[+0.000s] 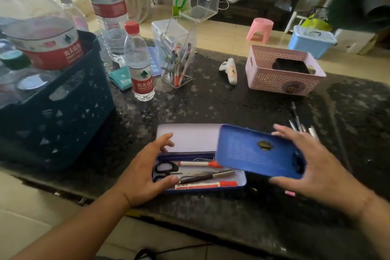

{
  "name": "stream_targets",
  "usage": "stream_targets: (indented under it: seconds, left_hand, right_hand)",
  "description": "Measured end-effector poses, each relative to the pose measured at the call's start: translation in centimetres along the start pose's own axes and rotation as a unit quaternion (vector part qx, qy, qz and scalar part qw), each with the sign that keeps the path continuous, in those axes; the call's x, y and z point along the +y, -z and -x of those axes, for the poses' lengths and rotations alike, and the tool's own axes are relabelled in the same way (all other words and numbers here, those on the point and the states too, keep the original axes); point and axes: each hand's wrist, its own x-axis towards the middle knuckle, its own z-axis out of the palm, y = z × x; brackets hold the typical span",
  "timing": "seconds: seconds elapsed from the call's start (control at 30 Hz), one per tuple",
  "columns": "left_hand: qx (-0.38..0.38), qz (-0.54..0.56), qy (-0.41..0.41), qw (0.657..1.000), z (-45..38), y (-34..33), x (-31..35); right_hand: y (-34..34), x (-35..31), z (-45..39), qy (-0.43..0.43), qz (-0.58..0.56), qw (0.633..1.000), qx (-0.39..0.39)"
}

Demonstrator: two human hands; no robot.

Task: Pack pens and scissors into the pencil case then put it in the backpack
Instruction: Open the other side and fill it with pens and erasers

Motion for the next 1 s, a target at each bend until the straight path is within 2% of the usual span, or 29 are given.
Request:
stream_targets:
  seconds: [0.1, 0.2, 0.3, 0.5, 0.73, 0.9, 1.0]
  left_hand:
    - [0.009, 0.014, 0.014, 1.000, 0.3, 0.0, -0.1]
    - [0.012, 0.018, 0.022, 1.000, 0.3, 0.1, -0.4]
    - [0.010, -0.015, -0.018, 1.000, 0.1, 0.1, -0.6]
    - [-0.005, -0.105, -0.035, 0.994, 0.1, -0.2, -0.6]
    - [-0.037, -0.152, -0.045, 0.987, -0.1, -0.2, -0.4]
    - [-0.055, -0.192, -0.052, 0.978, -0.4, -0.4, -0.2]
    - [-0.059, -0.192, -0.039, 0.979, -0.3, -0.4, -0.3]
  right_hand:
    - [-5.8, -3.9, -3.0, 0.070, 0.018, 0.995, -0.068]
    - [-8.6, -4.7, -4.0, 0.084, 0.004, 0.991, -0.101]
    - [-9.4, -5.0, -4.1, 0.083, 0.006, 0.988, -0.129]
    - [-9.7, -4.8, -4.3, 0.103, 0.027, 0.988, -0.114]
    - [-9.9, -3.9, -3.5, 0.134, 0.061, 0.984, -0.098]
    - [-11.2, -3.8, -2.9, 0.129, 0.107, 0.979, -0.118]
    - [-10.2, -3.0, -2.8, 0.124, 0.044, 0.986, -0.100]
